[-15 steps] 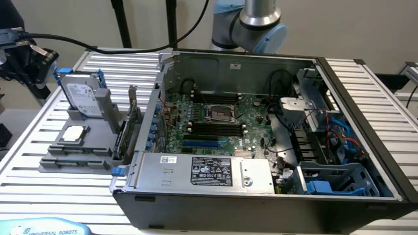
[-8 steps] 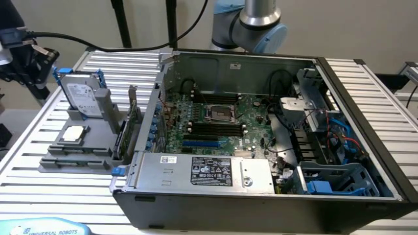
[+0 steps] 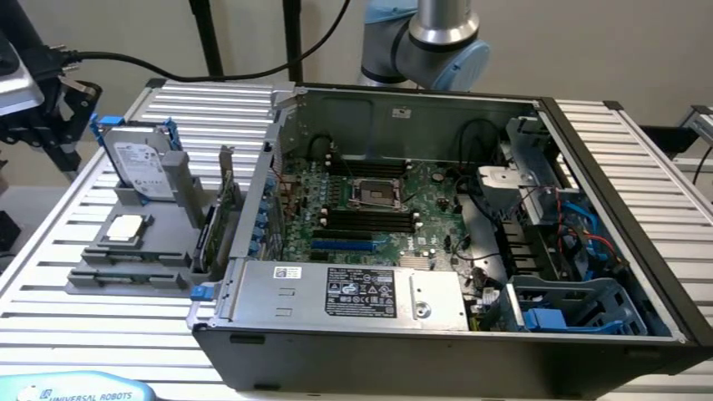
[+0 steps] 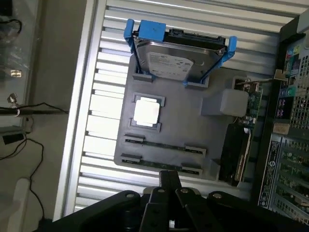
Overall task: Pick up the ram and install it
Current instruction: 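Pick up the ram and move it above insertion slot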
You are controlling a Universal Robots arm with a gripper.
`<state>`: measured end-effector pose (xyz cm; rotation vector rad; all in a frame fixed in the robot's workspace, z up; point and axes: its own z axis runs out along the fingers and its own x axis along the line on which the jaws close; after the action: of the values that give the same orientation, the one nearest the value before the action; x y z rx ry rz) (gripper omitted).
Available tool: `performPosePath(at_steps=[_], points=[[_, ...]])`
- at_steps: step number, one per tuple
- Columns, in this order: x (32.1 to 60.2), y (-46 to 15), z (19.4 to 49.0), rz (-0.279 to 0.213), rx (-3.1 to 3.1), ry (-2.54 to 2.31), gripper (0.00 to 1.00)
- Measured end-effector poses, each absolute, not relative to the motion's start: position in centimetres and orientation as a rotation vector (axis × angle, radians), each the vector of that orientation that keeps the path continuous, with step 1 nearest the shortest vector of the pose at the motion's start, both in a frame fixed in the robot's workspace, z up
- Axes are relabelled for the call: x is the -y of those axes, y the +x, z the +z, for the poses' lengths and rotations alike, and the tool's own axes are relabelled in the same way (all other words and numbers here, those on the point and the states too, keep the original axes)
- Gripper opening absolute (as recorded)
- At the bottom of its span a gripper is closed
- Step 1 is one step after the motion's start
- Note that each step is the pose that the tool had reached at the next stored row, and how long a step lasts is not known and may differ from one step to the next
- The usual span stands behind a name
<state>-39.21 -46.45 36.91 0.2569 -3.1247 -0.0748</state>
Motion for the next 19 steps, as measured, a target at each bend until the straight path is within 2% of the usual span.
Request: performPosePath(at_steps=[19], points=[[46.45, -39.21, 36.24, -0.055, 2.991, 0.742, 0.11]])
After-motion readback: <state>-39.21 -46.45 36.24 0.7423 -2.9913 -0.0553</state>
